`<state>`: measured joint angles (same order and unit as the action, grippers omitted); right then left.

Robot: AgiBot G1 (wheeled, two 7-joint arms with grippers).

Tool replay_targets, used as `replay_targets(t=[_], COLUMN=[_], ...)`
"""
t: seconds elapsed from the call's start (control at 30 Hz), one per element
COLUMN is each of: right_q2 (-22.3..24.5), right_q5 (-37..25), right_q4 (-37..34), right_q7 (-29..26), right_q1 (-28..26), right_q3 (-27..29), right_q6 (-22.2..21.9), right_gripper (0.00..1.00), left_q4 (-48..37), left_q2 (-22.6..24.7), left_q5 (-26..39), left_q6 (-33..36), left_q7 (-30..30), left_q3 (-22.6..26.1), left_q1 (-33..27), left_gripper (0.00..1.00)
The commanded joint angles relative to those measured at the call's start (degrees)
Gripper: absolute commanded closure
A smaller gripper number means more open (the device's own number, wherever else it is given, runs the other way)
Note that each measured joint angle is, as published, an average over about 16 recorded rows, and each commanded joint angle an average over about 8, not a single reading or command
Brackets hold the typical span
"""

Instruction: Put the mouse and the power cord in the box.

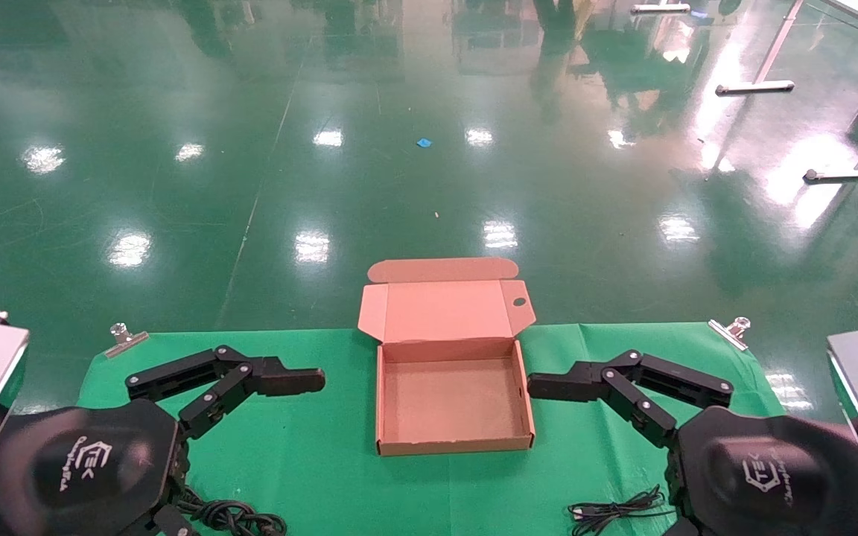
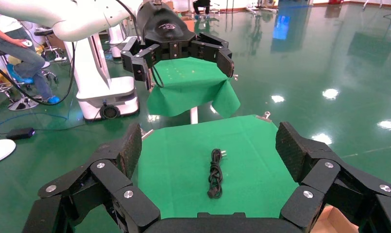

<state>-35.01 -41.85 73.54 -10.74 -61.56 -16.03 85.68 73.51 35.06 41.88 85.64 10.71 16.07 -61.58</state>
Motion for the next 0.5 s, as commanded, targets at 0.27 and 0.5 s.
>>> replay_targets(t=[0.27,0.5], right_q2=[0.0,0.15], right_q5=[0.0,-0.08], right_q4=[0.0,0.02], right_q7=[0.0,0.11], right_q1=[0.0,0.04], right_q3=[0.0,0.03], right_q6=[-0.01,0.05], right_gripper=[0.0,0.0], left_q4=[0.01,0.14], left_q2=[0.0,-0.11], left_q5=[0.0,0.26], left_q6=[0.01,0.09], left_q7=[0.01,-0.02], left_q3=[-0.01,0.07], left_q1=[0.0,-0.15], left_gripper=[0.0,0.0])
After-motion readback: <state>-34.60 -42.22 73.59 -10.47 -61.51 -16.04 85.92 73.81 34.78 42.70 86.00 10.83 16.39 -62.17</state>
